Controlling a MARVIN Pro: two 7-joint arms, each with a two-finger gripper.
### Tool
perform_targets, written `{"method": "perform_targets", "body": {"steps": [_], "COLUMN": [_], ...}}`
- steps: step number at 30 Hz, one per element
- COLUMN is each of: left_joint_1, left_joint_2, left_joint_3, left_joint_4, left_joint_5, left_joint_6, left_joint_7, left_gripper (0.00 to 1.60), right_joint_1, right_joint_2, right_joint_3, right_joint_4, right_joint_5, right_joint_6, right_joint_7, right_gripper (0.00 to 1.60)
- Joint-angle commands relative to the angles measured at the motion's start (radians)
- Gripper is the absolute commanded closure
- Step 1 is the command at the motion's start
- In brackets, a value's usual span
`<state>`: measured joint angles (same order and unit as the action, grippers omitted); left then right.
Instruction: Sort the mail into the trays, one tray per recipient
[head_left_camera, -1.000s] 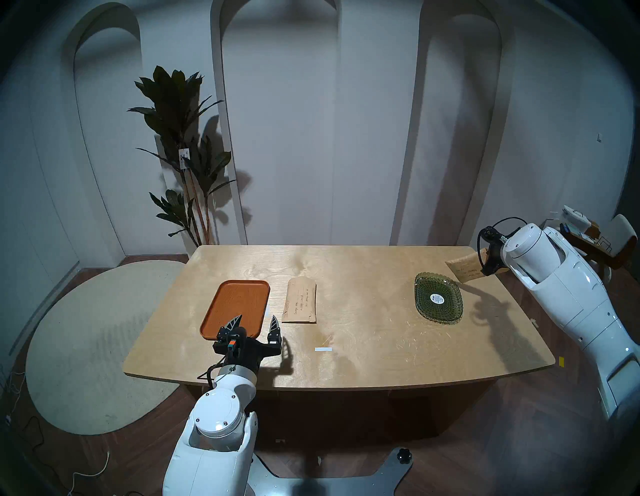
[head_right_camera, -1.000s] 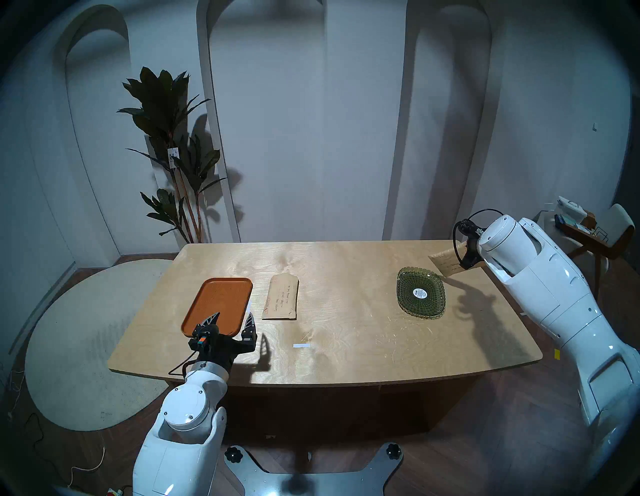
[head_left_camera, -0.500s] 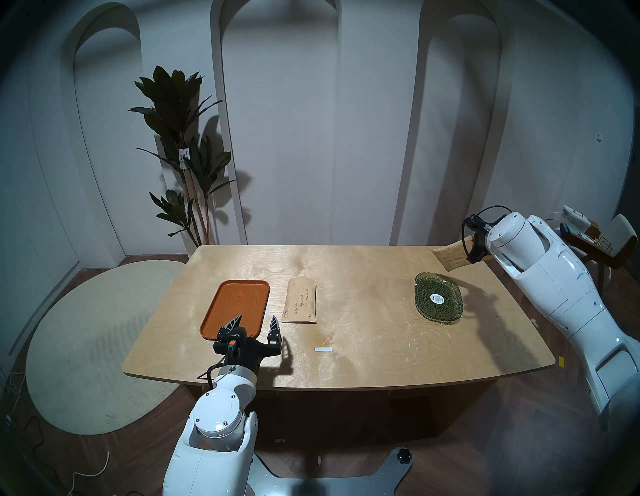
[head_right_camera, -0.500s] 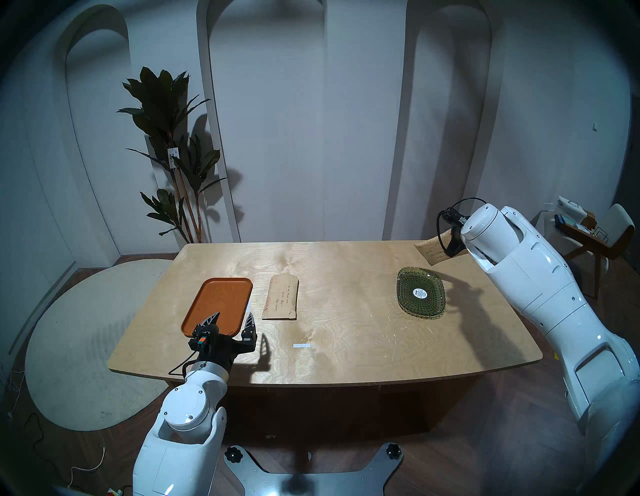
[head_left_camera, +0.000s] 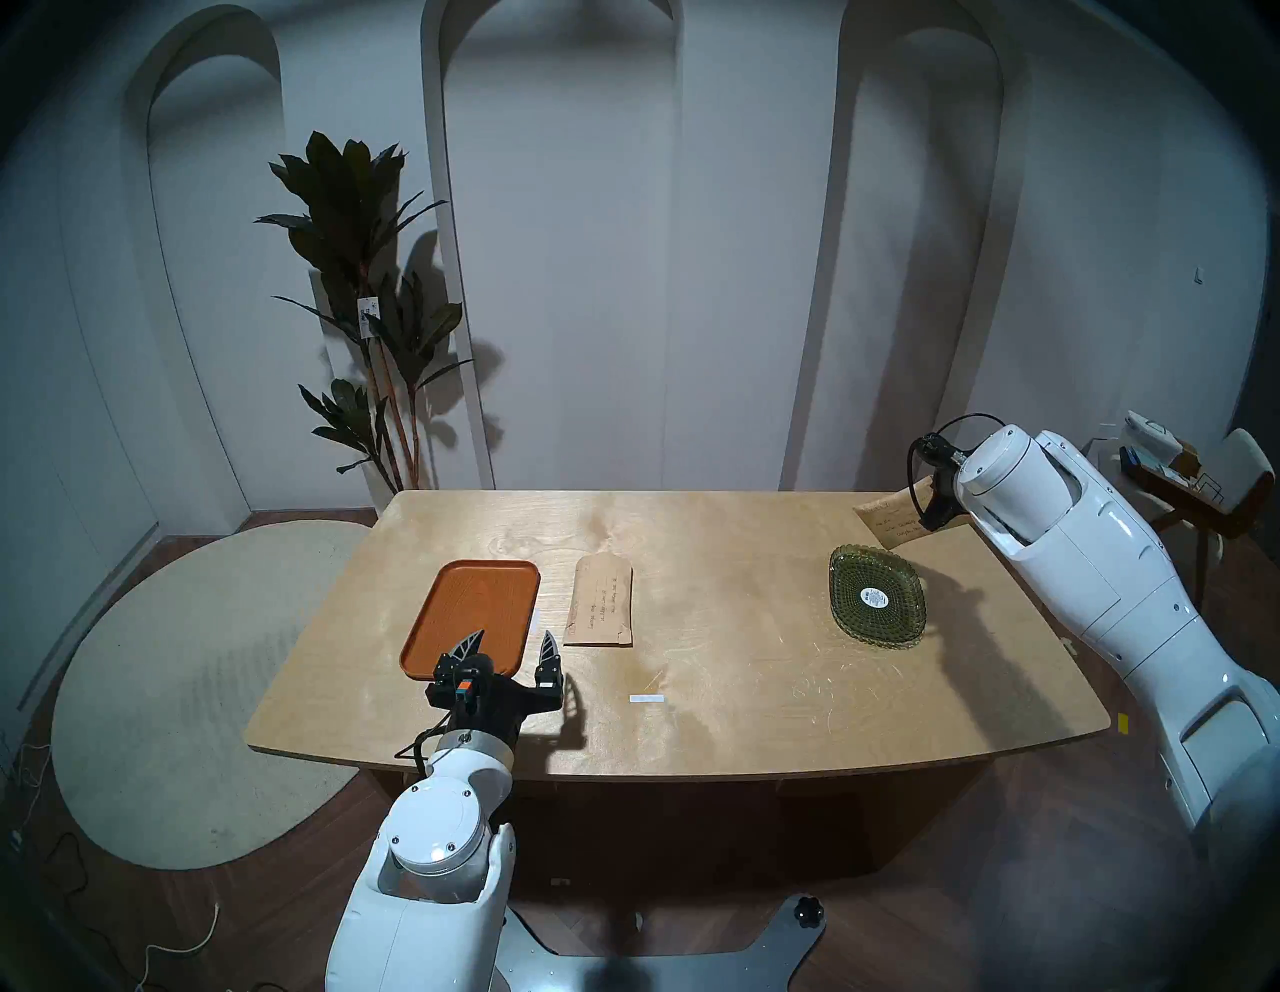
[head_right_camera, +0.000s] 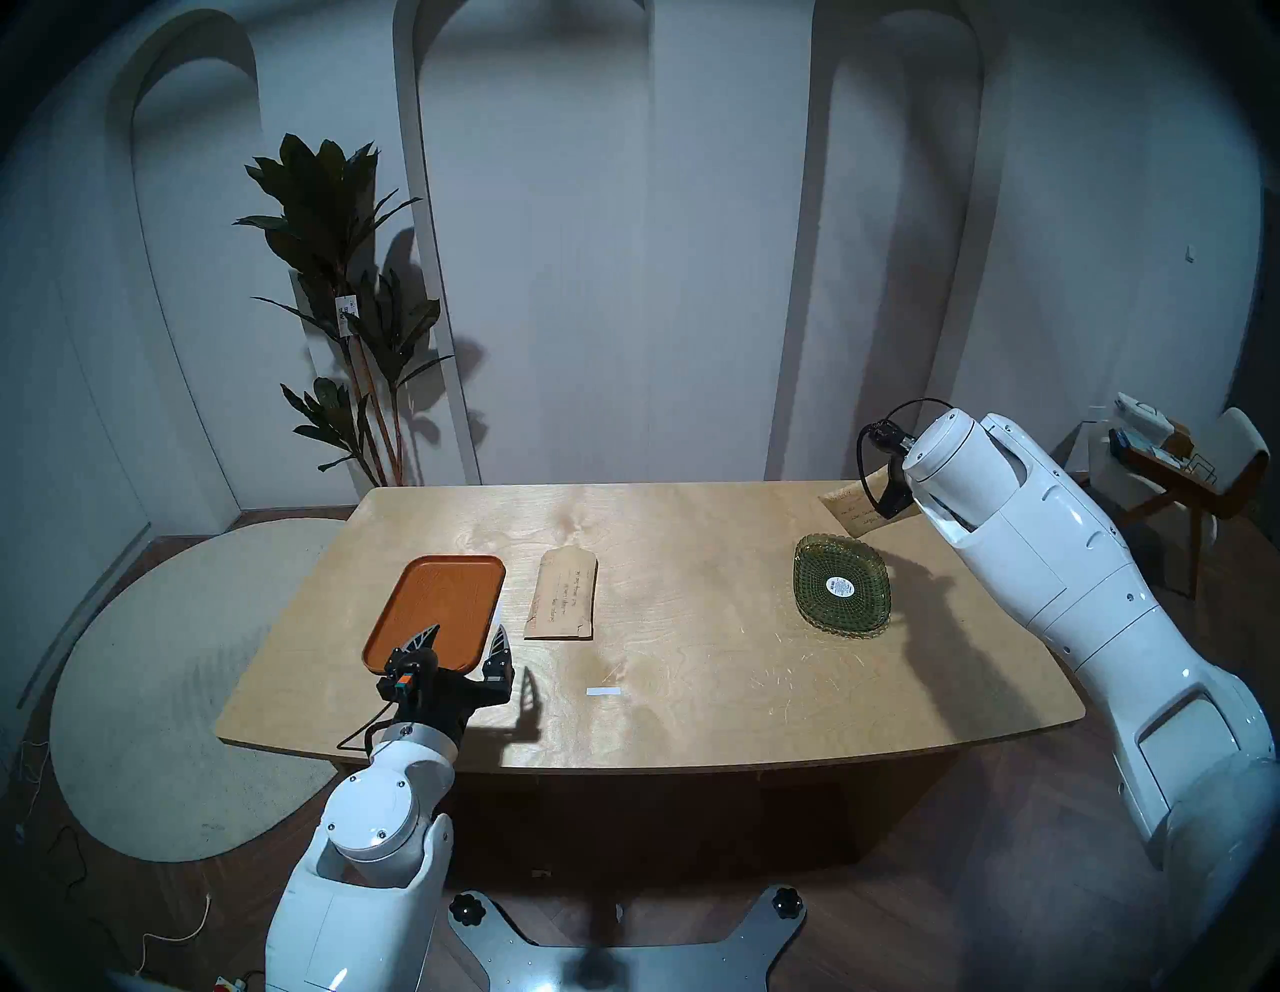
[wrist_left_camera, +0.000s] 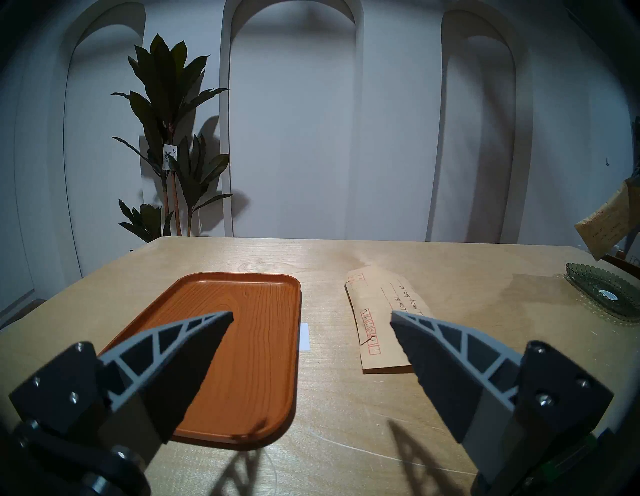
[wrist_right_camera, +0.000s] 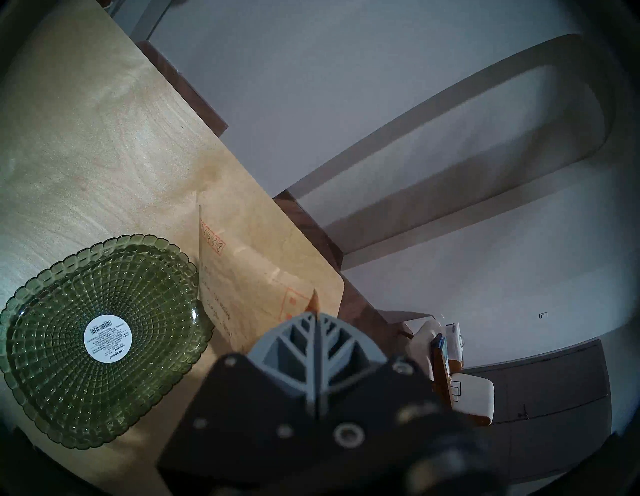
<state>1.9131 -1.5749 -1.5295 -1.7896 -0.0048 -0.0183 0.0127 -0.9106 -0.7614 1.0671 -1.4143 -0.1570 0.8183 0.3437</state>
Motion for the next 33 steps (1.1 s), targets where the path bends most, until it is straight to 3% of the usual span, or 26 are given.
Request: {"method": "perform_targets", "body": {"steps": [1, 33], "left_joint_1": [-0.005, -0.005], "left_joint_2": [0.000, 0.000], "left_joint_3": [-0.002, -0.002], "left_joint_4": [-0.024, -0.024], "left_joint_5": [-0.001, -0.001], "left_joint_6": [-0.004, -0.004], "left_joint_7": [0.001, 0.001], "left_gripper": [0.00, 0.00], "right_joint_1": [0.013, -0.058], "right_joint_2": [0.000, -0.018], "right_joint_3": [0.012, 0.051], "right_joint_4": [-0.012, 0.006], "right_joint_5": [-0.001, 0.040], "right_joint_6": [0.001, -0.003], "right_joint_7": [-0.008, -0.052], "right_gripper": [1.60, 1.60]}}
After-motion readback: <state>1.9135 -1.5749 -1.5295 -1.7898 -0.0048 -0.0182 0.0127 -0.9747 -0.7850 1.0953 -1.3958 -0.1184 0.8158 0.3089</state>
